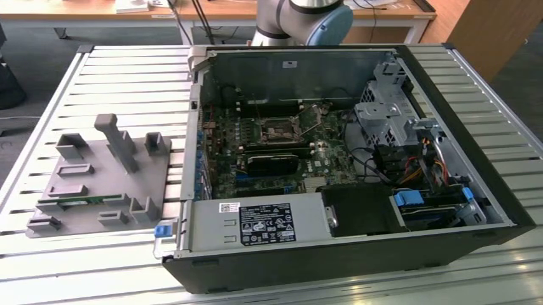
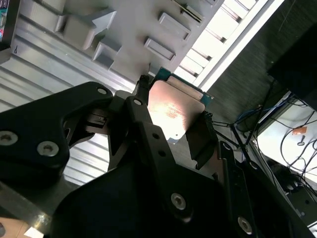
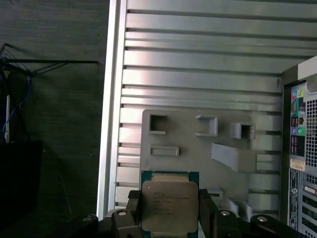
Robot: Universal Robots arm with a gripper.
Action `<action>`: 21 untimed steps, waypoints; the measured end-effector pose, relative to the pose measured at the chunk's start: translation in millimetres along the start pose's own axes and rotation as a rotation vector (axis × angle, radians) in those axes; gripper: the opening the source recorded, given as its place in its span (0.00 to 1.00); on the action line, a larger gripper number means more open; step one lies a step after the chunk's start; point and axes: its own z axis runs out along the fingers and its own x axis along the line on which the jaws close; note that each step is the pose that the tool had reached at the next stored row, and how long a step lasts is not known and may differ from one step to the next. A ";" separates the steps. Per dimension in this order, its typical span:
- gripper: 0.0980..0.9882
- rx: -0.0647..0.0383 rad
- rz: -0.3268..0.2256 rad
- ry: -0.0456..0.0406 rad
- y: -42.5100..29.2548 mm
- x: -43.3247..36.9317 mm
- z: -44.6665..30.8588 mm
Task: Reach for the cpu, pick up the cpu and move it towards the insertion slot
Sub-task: 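Pick up the cpu and move it towards the insertion slot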
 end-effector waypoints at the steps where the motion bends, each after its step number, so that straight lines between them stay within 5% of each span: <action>1: 0.50 0.000 0.000 0.0001 0.2 0.0 -3.5; 4: 0.50 0.000 0.000 0.0000 1.0 0.1 -12.9; 7: 0.50 -0.001 0.000 0.0001 1.2 -1.7 -14.4; 21: 0.50 -0.006 0.000 0.0002 -0.4 -47.3 -14.8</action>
